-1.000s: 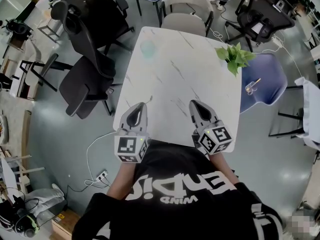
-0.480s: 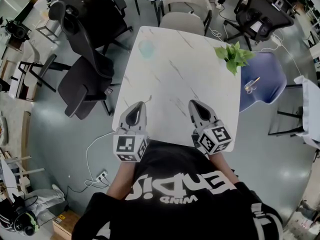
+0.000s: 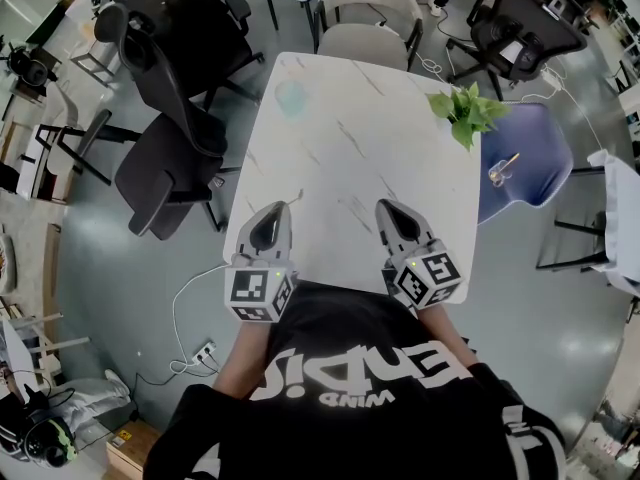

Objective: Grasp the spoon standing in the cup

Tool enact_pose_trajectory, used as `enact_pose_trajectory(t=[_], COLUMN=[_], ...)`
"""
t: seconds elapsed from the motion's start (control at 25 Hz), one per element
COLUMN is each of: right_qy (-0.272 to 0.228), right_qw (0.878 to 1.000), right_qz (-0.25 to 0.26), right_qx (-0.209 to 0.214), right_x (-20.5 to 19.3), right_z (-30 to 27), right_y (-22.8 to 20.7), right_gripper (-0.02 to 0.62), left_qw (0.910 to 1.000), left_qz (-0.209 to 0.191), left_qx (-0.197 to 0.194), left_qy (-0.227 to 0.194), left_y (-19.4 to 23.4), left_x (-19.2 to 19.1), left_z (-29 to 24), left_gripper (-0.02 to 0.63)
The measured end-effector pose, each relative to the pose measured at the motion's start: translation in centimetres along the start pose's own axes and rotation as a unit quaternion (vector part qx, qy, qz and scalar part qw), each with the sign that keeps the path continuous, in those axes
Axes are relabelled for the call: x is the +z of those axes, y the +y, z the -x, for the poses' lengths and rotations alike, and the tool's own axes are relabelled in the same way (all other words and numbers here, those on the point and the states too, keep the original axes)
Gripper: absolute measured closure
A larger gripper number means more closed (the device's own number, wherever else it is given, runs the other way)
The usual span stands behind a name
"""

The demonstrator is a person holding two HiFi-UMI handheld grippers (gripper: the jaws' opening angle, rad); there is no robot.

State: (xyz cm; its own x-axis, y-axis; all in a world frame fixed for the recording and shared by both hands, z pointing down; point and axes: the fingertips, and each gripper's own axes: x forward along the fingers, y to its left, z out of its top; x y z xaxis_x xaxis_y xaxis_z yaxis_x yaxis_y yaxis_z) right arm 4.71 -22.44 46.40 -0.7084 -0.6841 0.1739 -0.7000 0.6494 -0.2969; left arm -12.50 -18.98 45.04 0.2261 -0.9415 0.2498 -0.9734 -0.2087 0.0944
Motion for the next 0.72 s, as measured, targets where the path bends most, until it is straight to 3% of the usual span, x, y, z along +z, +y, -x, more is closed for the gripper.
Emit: enact_pose_trajectory(t=[0.72], right_qy=[0.001], right_qw=[1.0], right_qz=[-0.001], right_qx=[-0.007], right_x=[-0.32], right_z=[0.0], right_y=[0.28], right_gripper=[0.583], left_qw=[0.9999], left_qz=[0.011], left_qx=[-0.007], left_qy=[0.004], left_y=[0.34], left_x=[-0.44], left_z=[0.03], left_gripper=[0.588])
